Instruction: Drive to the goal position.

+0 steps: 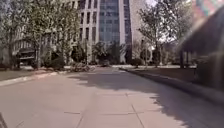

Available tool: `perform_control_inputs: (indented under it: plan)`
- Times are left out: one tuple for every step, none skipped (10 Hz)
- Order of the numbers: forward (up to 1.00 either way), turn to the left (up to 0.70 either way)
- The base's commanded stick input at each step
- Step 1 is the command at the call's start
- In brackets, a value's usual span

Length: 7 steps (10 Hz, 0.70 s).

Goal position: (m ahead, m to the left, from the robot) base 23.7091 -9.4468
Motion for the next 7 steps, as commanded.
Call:
perform_control_inputs:
  plan:
    - [0.7,0.0]
    - [0.7,0.0]
    - [0.7,0.0]
    - [0.7,0.0]
    - [0.7,0.0]
    - [0.7,0.0]
    - [0.7,0.0]
